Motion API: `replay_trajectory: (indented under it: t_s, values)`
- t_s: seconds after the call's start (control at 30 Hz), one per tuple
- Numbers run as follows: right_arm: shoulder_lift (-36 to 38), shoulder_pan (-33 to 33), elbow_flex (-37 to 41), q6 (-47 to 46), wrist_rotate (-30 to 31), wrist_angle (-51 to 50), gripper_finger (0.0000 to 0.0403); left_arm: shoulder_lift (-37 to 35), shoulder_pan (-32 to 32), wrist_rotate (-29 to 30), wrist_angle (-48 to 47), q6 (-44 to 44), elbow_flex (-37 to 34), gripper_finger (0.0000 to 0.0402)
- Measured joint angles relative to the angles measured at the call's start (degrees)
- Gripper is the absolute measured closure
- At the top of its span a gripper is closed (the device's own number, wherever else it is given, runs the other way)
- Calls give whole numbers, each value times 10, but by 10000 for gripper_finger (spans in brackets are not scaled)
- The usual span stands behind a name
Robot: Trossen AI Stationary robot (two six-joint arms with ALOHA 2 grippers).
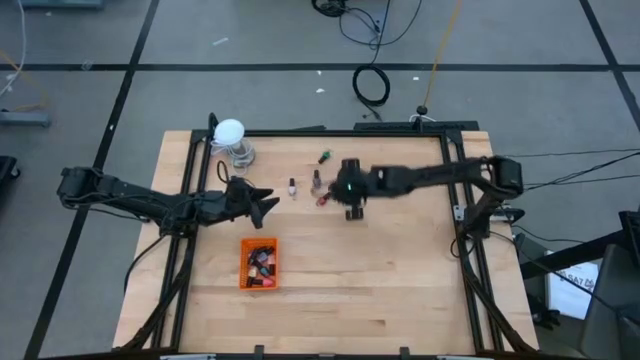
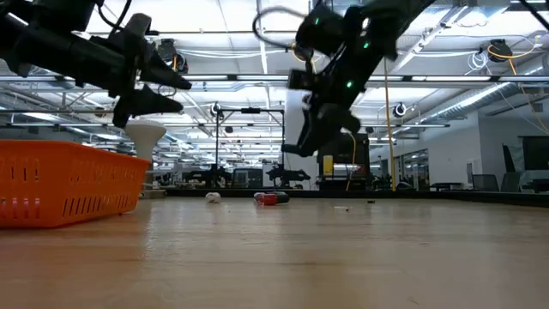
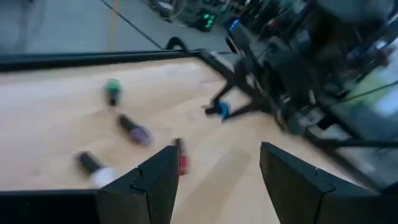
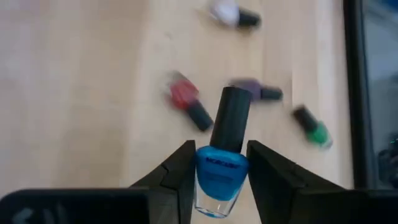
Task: Pick & Place Nail Polish
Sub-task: Put the blue nail color bottle into the orange bin
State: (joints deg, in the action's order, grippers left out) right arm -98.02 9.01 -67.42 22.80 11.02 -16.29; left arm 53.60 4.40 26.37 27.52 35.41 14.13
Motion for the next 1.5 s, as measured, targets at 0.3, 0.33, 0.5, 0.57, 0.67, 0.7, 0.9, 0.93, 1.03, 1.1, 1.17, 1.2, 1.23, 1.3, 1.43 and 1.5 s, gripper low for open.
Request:
replay_trajectory:
  t_s: [0.3,0.33,0.5,0.57,0.67,0.7,0.9,0.93,1.03,1.1,1.17,1.2,1.23,1.3,1.43,1.5]
  values:
    - [20,-112,37,13,144,125,291,195,0,-83,219,100,16,183]
    - [20,-117,41,16,145,139,291,217,0,-84,229,108,25,183]
    - [22,-130,47,10,146,170,291,319,0,-106,225,103,101,183]
    - [21,-132,48,8,145,171,291,353,-2,-122,231,83,139,183]
    - [22,-134,47,7,145,178,291,392,-11,-145,232,66,189,183]
    - [22,-135,47,7,146,177,291,401,-14,-150,229,66,201,183]
    - [22,-145,48,10,165,167,291,431,-34,-168,169,74,257,183]
    - [22,-147,48,14,173,164,291,434,-36,-169,163,74,261,183]
    - [21,-151,49,19,190,162,291,433,-41,-180,161,76,263,183]
    - [22,-152,49,19,194,160,291,433,-43,-185,161,74,264,183]
    - [22,-155,48,15,203,154,291,431,-44,-197,160,70,264,183]
    - [22,-155,48,11,210,152,291,431,-44,-205,161,67,264,183]
    - [22,-156,48,10,221,148,291,431,-44,-215,162,67,264,183]
    - [22,-157,47,11,241,146,291,431,-45,-232,162,67,264,183]
    - [22,-155,45,20,275,163,291,431,-43,-236,142,69,264,183]
    - [22,-155,45,22,279,171,291,431,-43,-236,142,72,264,183]
